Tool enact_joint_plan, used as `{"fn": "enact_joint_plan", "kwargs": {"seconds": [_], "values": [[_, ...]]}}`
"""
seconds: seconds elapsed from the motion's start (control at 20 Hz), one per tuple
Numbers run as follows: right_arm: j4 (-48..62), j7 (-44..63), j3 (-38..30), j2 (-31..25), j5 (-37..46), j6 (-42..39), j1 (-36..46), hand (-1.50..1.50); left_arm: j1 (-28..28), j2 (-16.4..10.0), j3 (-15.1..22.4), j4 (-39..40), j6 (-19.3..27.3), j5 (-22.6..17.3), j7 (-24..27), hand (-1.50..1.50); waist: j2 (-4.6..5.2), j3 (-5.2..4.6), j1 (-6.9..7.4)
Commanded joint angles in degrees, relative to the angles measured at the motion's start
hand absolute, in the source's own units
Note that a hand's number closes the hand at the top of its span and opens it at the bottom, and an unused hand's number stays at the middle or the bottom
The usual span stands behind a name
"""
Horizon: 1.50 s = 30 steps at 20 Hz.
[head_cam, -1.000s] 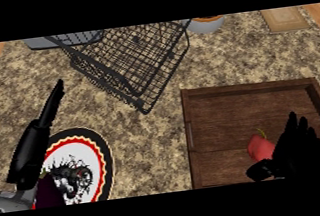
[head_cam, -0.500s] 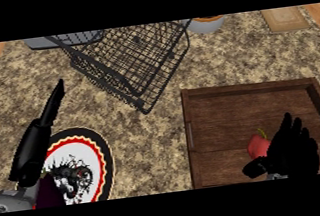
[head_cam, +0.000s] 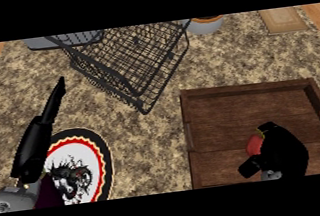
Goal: Pick the bell pepper from the tray and place it in the tiered basket
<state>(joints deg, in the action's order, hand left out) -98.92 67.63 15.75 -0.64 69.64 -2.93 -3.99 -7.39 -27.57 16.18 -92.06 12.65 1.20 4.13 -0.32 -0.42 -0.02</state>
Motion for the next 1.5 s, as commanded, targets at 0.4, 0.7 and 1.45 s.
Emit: {"fn": "enact_joint_plan", "kwargs": {"seconds": [0.4, 0.7, 1.45], "values": [[0.67, 8.04, 3.76, 0.60, 12.90, 2.33, 4.76, 1.50, 0.76, 2.26, -1.21, -1.84, -2.04, 2.72, -2.53, 0.00, 0.25, 0.41, 0.03], [-11.21, 0.33, 4.02, -1.04, 15.67, -5.76, 0.06, 1.50, 3.57, 1.90, -4.75, -2.29, -4.57, 2.50, -0.17, 0.00, 0.19, 0.40, -0.16], [-31.55, -13.21, -4.09, -3.23, -5.11, -15.97, 11.09, 1.50, 0.44, 5.05, -6.59, 0.93, -6.49, 4.38, 0.23, 0.00, 0.23, 0.36, -0.15]]}}
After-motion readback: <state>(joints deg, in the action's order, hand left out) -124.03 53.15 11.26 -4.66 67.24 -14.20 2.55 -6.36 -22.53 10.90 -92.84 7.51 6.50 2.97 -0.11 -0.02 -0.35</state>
